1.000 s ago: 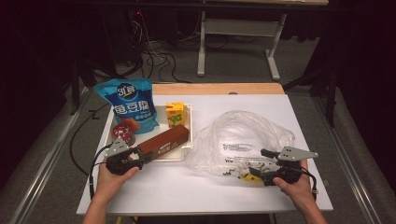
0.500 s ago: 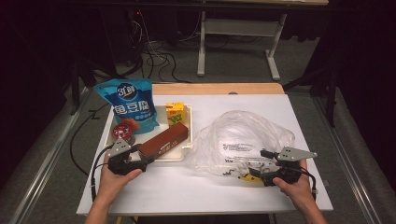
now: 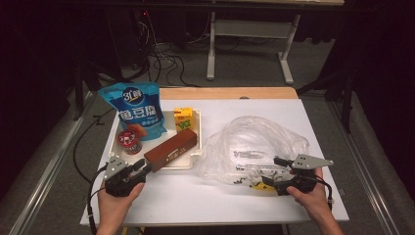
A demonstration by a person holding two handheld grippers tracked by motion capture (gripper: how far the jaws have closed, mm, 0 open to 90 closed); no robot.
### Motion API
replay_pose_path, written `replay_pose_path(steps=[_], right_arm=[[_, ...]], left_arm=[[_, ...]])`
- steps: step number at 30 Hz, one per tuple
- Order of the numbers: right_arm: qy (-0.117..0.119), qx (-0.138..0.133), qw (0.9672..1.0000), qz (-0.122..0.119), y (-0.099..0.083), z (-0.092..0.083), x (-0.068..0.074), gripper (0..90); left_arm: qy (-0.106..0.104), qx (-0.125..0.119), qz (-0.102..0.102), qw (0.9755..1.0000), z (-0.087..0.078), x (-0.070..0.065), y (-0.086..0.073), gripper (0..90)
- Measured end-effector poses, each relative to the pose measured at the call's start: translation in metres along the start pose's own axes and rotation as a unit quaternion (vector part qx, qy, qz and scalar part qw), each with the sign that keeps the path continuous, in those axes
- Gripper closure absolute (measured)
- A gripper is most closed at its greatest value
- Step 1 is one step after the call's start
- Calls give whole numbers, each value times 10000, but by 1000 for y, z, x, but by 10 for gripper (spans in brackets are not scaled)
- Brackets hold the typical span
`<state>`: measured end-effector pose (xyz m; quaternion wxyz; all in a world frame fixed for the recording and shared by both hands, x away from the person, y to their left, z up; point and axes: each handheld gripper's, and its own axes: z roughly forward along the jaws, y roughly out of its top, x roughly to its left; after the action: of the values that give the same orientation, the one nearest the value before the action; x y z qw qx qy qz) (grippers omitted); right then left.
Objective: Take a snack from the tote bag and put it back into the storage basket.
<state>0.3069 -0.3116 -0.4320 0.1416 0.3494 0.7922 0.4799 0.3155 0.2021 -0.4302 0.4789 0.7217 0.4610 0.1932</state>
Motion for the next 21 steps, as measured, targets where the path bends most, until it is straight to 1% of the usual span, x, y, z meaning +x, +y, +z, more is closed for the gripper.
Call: replay_pose_path(steps=[1, 2, 3, 4, 7, 9, 10, 12, 14, 16, 19, 21], right_arm=[[1, 13, 10000, -8, 0, 0, 0, 145], [6, 11, 10000, -17, 0, 1, 0, 145], [16, 12, 10000, -21, 0, 1, 1, 145], [15, 21, 10000, -27, 0, 2, 1, 145], [25, 49, 10000, -47, 0, 3, 1, 145], [31, 67, 10000, -42, -1, 4, 2, 145], [34, 71, 10000, -31, -1, 4, 2, 145], [37, 85, 10000, -27, -1, 6, 2, 146], [41, 106, 9999, -48, -1, 7, 3, 146], [45, 116, 9999, -59, 0, 7, 4, 146], [43, 107, 9999, -58, 0, 7, 4, 146], [41, 99, 9999, -49, 0, 7, 4, 146]], left_arm=[[-108, 85, 8, 9999, 1, -1, -1, 756], [-217, 106, 5, 9997, 2, -1, -2, 833], [-213, 159, 32, 9996, 4, -2, -2, 854], [-124, 218, 50, 9997, 5, -2, -2, 895], [33, 406, -63, 9992, 11, 1, -3, 900], [100, 472, -153, 9987, 15, 5, -5, 900], [146, 478, -220, 9985, 16, 8, -6, 900], [217, 438, -472, 9977, 19, 13, -5, 900], [360, 428, -641, 9964, 24, 19, -5, 900], [402, 454, -817, 9948, 31, 25, -4, 900], [504, 477, -941, 9931, 38, 31, -3, 900], [514, 443, -1013, 9925, 42, 34, -1, 900]])
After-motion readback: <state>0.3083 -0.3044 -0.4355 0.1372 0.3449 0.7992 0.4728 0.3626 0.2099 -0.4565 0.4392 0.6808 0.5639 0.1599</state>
